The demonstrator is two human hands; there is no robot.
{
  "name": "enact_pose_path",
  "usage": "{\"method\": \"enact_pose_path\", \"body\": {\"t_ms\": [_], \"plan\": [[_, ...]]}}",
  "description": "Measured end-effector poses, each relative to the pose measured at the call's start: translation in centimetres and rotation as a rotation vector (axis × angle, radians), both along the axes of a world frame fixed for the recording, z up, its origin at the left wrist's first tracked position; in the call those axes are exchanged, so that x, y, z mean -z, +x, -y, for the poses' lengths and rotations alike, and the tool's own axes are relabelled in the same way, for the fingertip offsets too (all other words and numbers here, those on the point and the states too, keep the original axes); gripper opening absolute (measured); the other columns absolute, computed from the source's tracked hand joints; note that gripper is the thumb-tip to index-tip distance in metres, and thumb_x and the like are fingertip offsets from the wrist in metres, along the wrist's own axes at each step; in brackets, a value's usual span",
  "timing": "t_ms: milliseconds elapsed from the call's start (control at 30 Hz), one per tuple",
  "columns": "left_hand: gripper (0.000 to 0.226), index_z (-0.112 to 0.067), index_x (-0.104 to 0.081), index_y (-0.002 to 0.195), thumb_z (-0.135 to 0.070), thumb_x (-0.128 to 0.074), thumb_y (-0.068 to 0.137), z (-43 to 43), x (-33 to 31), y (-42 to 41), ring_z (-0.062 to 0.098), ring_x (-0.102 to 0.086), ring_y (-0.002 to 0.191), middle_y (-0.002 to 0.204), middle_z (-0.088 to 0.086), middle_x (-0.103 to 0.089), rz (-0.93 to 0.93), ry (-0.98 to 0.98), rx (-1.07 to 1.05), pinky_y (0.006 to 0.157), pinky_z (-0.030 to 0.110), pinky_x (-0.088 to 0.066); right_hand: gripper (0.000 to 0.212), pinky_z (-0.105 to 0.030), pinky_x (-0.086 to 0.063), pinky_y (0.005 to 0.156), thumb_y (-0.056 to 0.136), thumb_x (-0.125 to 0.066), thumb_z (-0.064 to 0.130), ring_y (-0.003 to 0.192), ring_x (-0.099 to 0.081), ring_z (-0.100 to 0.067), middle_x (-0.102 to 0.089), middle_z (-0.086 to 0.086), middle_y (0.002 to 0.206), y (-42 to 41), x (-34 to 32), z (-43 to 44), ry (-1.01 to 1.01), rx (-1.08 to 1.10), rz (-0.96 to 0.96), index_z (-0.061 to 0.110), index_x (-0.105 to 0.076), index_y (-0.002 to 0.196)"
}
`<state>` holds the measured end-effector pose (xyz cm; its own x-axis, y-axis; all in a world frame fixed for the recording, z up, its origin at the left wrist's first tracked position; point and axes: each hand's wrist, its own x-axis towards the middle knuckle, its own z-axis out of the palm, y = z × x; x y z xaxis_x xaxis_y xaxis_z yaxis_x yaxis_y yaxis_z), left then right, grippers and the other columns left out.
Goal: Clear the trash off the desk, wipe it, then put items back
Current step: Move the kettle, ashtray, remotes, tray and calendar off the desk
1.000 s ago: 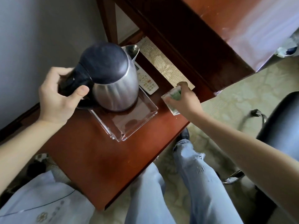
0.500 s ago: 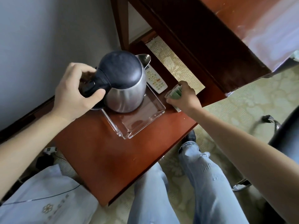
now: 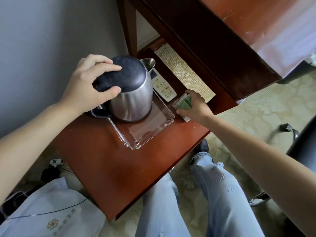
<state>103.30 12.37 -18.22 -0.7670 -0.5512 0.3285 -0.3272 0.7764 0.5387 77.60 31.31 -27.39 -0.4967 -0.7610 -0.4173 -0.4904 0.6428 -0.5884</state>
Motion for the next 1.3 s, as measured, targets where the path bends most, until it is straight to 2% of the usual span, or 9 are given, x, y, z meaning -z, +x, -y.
{"method": "enact_pose_path", "body": {"t_ms": [67, 133, 300, 467, 567, 667, 833, 1033, 1300], "plan": [[0.044, -0.017, -0.064, 0.112, -0.036, -0.063, 0.073, -0.1, -0.1, 0.0, 0.012, -0.044, 0.107, 0.113, -0.021, -0.045, 0.023, 0.004, 0.007, 0.099, 0.023, -0.033, 0.078, -0.037, -0.045, 0.091, 0.078, -0.072, 0.032, 0.12, -0.043, -0.024, -0.042, -0.008, 0.133, -0.2, -0.7, -0.1, 0.012, -0.017, -0.029, 0.018, -0.03, 0.141], [0.043, -0.02, -0.063, 0.111, -0.039, -0.062, 0.072, -0.2, -0.4, 0.0, 0.006, -0.041, 0.105, 0.112, -0.025, -0.044, 0.048, -0.006, 0.015, 0.094, 0.026, -0.035, 0.068, -0.034, -0.045, 0.086, 0.083, -0.065, 0.031, 0.12, -0.043, -0.024, -0.041, -0.008, 0.134, -0.3, -1.7, -0.3, 0.011, -0.058, -0.097, 0.017, -0.031, 0.141], [0.033, -0.017, -0.07, 0.098, -0.037, -0.058, 0.076, -0.8, -2.5, -0.5, 0.025, -0.049, 0.096, 0.101, -0.008, -0.059, 0.122, -0.096, 0.116, 0.078, 0.039, -0.046, 0.038, -0.032, -0.048, 0.078, 0.09, -0.053, 0.025, 0.113, -0.048, -0.018, -0.05, -0.002, 0.124, 0.0, -5.0, -0.7, -0.106, -0.254, -0.29, 0.019, -0.048, 0.128], [0.034, -0.016, -0.072, 0.092, -0.039, -0.054, 0.075, -1.7, -5.1, -0.9, 0.019, -0.048, 0.094, 0.093, -0.001, -0.066, 0.212, -0.152, 0.201, 0.068, 0.034, -0.047, 0.029, -0.029, -0.044, 0.066, 0.093, -0.048, 0.024, 0.108, -0.051, -0.02, -0.056, -0.003, 0.116, 1.1, -9.3, -0.7, -0.193, -0.487, -0.433, 0.016, -0.056, 0.12], [0.035, -0.018, -0.07, 0.095, -0.039, -0.05, 0.077, -2.3, -7.2, -1.4, 0.014, -0.048, 0.091, 0.091, -0.004, -0.066, 0.254, -0.096, 0.253, 0.066, 0.036, -0.05, 0.027, -0.027, -0.041, 0.062, 0.093, -0.05, 0.021, 0.102, -0.055, -0.019, -0.06, -0.001, 0.113, 1.6, -12.5, -1.1, -0.253, -0.543, -0.466, 0.016, -0.058, 0.118], [0.035, -0.025, -0.066, 0.101, -0.041, -0.046, 0.077, -3.1, -10.0, -2.6, 0.01, -0.048, 0.092, 0.094, -0.01, -0.065, 0.293, -0.052, 0.301, 0.066, 0.038, -0.05, 0.025, -0.027, -0.041, 0.06, 0.091, -0.053, 0.021, 0.098, -0.057, -0.02, -0.063, 0.0, 0.107, 1.3, -16.1, -1.9, -0.288, -0.557, -0.468, 0.017, -0.06, 0.115], [0.041, -0.034, -0.062, 0.114, -0.045, -0.037, 0.082, -3.7, -15.2, -7.1, 0.0, -0.046, 0.099, 0.103, -0.022, -0.057, 0.387, -0.005, 0.322, 0.075, 0.035, -0.048, 0.022, -0.034, -0.051, 0.056, 0.09, -0.053, 0.017, 0.093, -0.059, -0.026, -0.066, -0.004, 0.098, -1.7, -22.2, -3.1, -0.318, -0.52, -0.542, 0.014, -0.062, 0.11], [0.041, -0.03, -0.045, 0.135, -0.031, -0.048, 0.093, -4.3, -19.4, -16.1, 0.011, -0.043, 0.117, 0.129, -0.009, -0.049, 0.492, -0.067, 0.315, 0.077, 0.032, -0.037, 0.028, -0.035, -0.052, 0.063, 0.094, -0.043, 0.021, 0.099, -0.054, -0.024, -0.062, -0.003, 0.107, -8.2, -26.5, -3.9, -0.253, -0.346, -0.634, 0.017, -0.056, 0.118], [0.038, -0.032, -0.045, 0.132, -0.033, -0.045, 0.094, -4.3, -21.6, -28.2, 0.0, -0.038, 0.1, 0.129, -0.012, -0.048, 0.508, -0.013, 0.309, 0.074, 0.029, -0.037, 0.029, -0.037, -0.05, 0.07, 0.092, -0.045, 0.025, 0.106, -0.049, -0.02, -0.058, 0.001, 0.109, -18.8, -28.6, -3.1, -0.235, -0.221, -0.585, 0.022, -0.054, 0.12]]}}
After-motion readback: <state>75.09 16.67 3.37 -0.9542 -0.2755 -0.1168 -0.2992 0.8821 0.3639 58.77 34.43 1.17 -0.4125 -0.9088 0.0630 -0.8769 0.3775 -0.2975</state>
